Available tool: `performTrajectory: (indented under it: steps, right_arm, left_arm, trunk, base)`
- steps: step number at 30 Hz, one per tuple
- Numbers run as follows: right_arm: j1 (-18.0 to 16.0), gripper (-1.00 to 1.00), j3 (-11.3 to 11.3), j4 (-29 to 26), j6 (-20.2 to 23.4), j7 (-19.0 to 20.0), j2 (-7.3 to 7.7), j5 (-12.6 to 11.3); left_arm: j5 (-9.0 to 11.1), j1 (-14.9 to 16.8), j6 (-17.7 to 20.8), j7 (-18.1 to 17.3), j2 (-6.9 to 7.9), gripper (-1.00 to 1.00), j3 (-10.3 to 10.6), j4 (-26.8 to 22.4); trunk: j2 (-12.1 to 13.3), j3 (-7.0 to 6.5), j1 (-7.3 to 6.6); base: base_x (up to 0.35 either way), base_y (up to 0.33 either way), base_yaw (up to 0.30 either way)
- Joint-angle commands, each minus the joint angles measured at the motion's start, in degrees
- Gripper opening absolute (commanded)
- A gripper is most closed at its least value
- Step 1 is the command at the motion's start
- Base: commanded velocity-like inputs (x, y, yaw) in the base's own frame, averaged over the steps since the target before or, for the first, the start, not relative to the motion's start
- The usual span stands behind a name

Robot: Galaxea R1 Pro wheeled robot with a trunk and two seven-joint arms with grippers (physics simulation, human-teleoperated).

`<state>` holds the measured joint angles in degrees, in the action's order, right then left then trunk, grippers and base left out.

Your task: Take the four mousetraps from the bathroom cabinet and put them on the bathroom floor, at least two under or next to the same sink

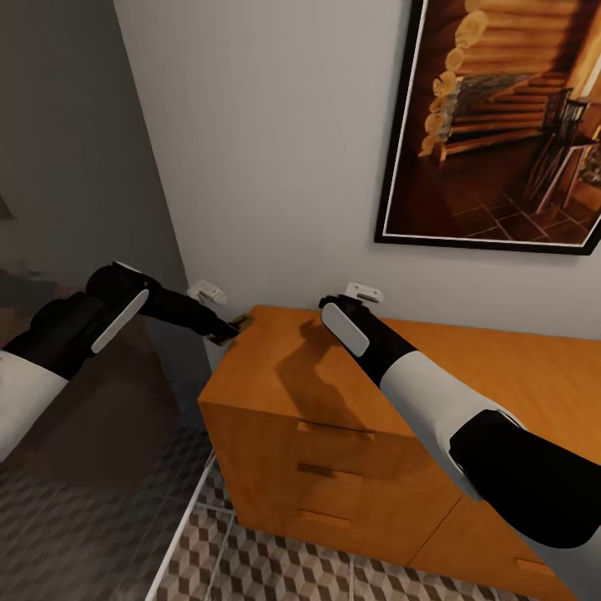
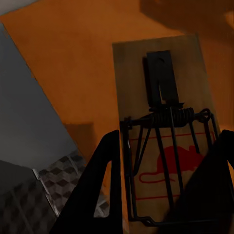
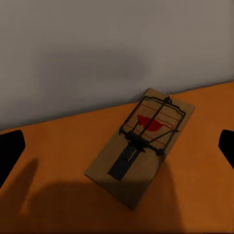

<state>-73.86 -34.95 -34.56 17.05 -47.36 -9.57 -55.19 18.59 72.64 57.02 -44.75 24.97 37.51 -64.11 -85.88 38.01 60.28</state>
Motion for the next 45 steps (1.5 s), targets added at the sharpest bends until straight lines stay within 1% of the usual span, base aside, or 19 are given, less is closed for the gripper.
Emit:
performTrajectory:
  steps: [1, 4, 11, 20, 28, 39, 41, 45]
  right_arm:
    - [-0.07, 1.0, -0.23, -0.13, 0.68, -0.44, 0.06, -0.24]
    - [-0.06, 1.0, -0.21, -0.15, 1.6, -0.53, 0.13, -0.27]
    - [-0.06, 1.0, -0.21, -0.18, 1.67, -0.54, 0.12, -0.32]
    - [-0.04, 1.0, -0.15, -0.05, 1.3, -0.75, -0.38, -0.5]
    - [-0.03, 1.0, -0.12, 0.13, 1.07, -2.4, -0.42, -0.53]
    - [0.03, 1.0, -0.12, 0.01, 1.06, -2.62, -0.42, -0.54]
    - [0.03, 1.0, -0.11, 0.01, 1.06, -2.63, -0.42, -1.04]
    - [0.03, 1.0, -0.12, 0.02, 1.03, -2.69, -0.4, -4.68]
  left_arm:
    - [-0.13, 0.01, 0.06, -0.03, -0.28, -1.0, 0.11, 0.01]
    - [-0.13, -0.03, 0.04, -0.01, -0.34, -1.0, 0.04, -0.02]
    - [-0.13, -0.04, 0.04, -0.02, -0.32, -1.0, 0.02, -0.05]
    - [-0.13, -0.04, 0.05, -0.03, -0.28, -1.0, -0.28, -0.07]
    - [-0.13, -0.04, 0.02, -0.05, -0.34, -1.0, -0.42, -0.03]
    - [-0.09, -0.04, 0.02, 0.01, -0.36, -1.0, -0.42, -0.02]
    - [-0.06, -0.04, 0.02, -0.01, -0.36, -1.0, -0.45, -0.04]
    - [-0.06, -0.04, 0.02, -0.02, -0.36, -1.0, -0.44, -0.05]
  trunk:
    - [-0.04, 0.06, 0.0]
    - [-0.04, 0.06, 0.0]
    - [-0.04, 0.06, 0.0]
    - [-0.04, 0.06, 0.0]
    - [-0.04, 0.06, 0.0]
    - [-0.04, 0.06, 0.0]
    - [-0.04, 0.06, 0.0]
    - [-0.04, 0.06, 0.0]
  base:
    - [0.0, 0.0, 0.0]
    - [0.0, 0.0, 0.0]
    - [0.0, 0.0, 0.0]
    - [0.0, 0.0, 0.0]
    - [0.001, 0.0, 0.0]
    - [0.155, 0.0, 0.0]
    - [0.027, 0.0, 0.0]
    - [0.01, 0.0, 0.0]
